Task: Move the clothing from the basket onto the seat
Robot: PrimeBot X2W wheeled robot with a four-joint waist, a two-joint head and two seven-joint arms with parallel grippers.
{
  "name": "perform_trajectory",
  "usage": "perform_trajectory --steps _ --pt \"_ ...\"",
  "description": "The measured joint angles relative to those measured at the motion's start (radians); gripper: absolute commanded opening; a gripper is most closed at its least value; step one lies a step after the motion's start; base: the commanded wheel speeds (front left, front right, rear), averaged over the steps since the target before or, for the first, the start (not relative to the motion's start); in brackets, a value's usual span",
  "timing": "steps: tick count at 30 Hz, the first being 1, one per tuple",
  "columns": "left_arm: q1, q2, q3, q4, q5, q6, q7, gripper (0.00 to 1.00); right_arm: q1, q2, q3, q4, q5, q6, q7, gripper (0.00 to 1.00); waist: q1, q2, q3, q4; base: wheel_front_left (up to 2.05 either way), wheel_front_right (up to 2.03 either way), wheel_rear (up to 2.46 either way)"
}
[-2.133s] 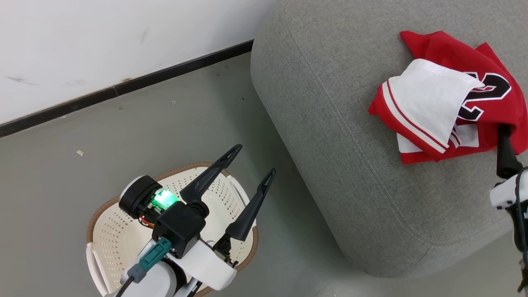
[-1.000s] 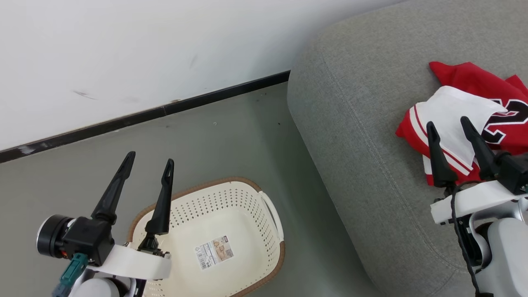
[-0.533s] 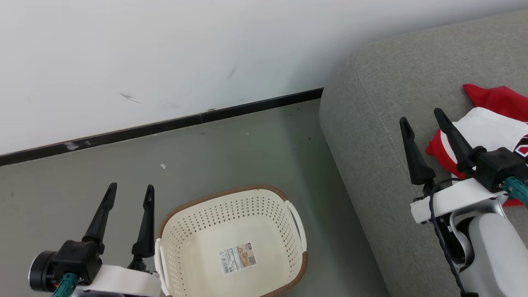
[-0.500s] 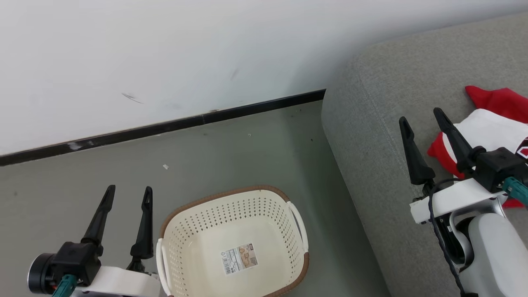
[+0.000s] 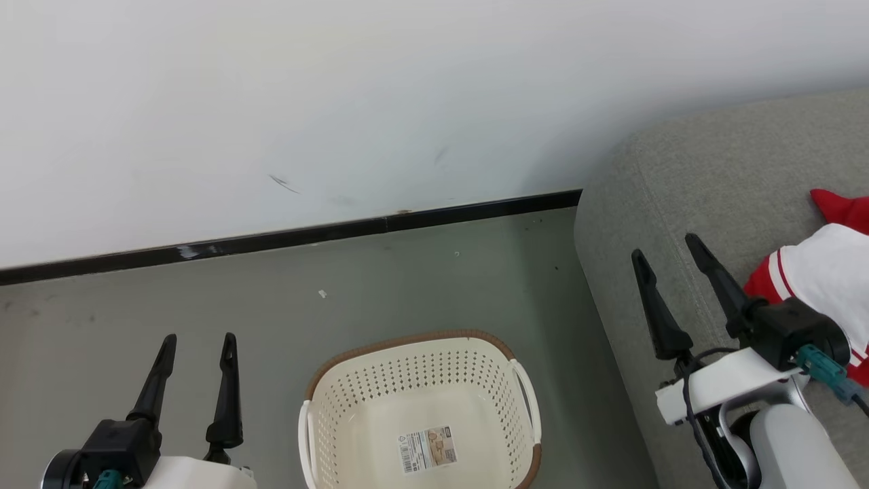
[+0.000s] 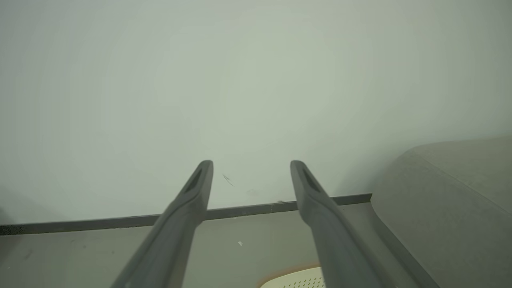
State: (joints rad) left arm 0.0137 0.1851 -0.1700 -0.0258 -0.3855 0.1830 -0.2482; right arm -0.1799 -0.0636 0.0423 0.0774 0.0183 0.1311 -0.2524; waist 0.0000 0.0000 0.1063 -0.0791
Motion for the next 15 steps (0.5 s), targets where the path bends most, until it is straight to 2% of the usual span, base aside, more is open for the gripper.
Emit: perform_trajectory --steps 15 --pt "0.021 -0.024 -0.018 0.011 0.027 0.005 -0.001 1.00 0.158 0.020 -0.032 -0.017 0.018 0.000 0.000 1.00 0.0000 0.0000 -0.075 0.063 0.00 0.00 0.00"
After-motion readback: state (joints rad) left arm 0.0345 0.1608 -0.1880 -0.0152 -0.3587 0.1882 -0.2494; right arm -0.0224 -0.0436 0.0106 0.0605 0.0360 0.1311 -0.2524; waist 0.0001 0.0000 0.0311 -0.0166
